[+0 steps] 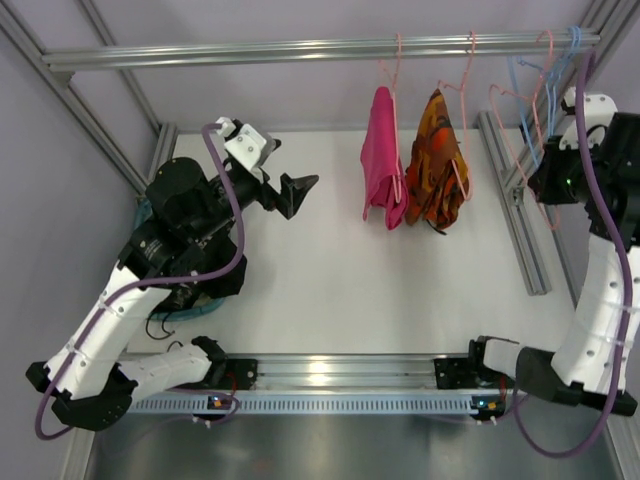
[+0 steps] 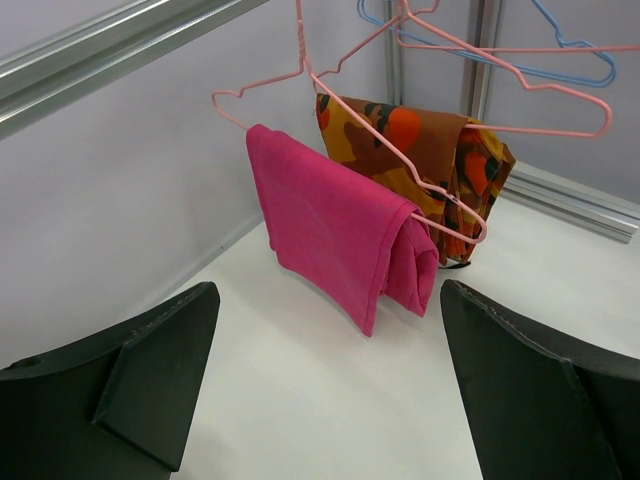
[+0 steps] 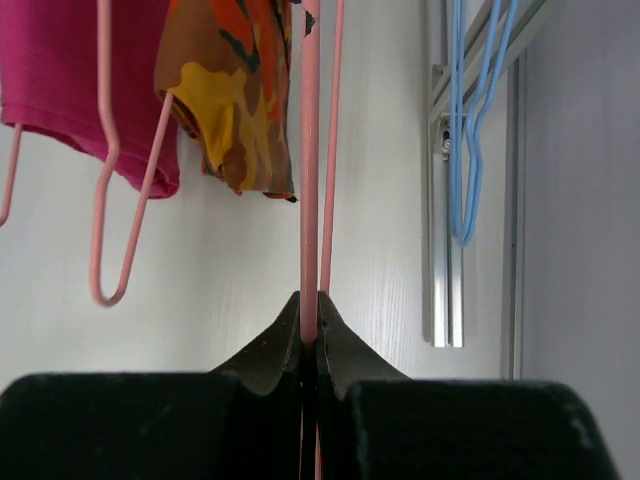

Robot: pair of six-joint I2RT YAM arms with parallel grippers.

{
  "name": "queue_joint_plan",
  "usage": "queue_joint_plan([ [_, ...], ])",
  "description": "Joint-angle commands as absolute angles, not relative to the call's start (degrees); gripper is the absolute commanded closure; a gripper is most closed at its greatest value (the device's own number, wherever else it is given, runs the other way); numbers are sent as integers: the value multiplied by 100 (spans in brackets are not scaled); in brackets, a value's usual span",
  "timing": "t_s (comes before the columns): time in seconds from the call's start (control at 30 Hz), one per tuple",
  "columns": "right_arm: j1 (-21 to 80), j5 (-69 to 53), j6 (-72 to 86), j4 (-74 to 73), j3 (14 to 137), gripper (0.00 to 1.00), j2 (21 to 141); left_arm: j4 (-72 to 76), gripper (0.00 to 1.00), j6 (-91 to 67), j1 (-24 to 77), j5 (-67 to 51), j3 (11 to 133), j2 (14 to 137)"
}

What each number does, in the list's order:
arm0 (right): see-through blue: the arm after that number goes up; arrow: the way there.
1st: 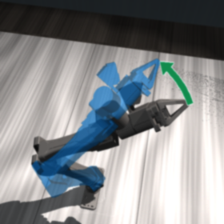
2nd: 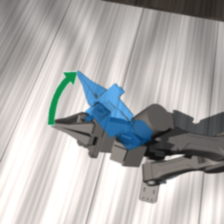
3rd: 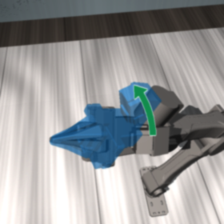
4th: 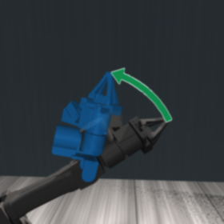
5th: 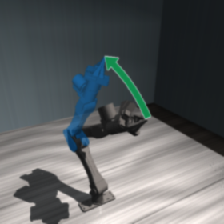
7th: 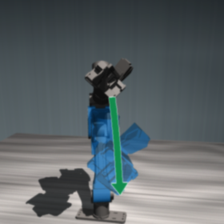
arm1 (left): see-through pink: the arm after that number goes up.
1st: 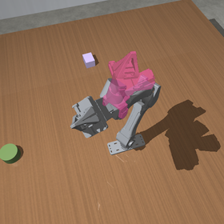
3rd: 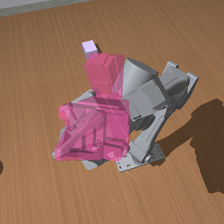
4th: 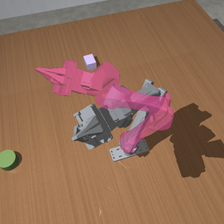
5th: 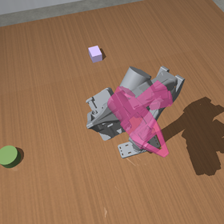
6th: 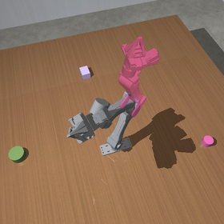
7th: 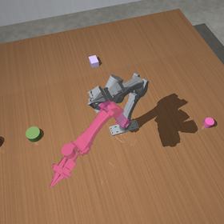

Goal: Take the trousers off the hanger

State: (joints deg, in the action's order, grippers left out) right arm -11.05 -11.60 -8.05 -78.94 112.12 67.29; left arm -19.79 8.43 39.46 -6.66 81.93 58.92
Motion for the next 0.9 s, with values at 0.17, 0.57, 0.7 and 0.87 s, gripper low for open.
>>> queue_joint_plan([
  [0.17,-1169,-1011,-1063,-7436,11812,100,7760,-1846,2,571,3929,-721,8095,5775],
  [0.57,-1230,-1363,-1072,-6346,10978,100,7181,-1890,2,589,3876,-782,7928,5739],
  [0.7,-1370,-1230,-1037,-6328,10986,100,7391,-1890,2,545,3876,-861,7980,5792],
  [0.87,-1590,-1388,-915,-6117,10977,100,7672,-1916,2,501,3867,-1002,7989,5818],
])
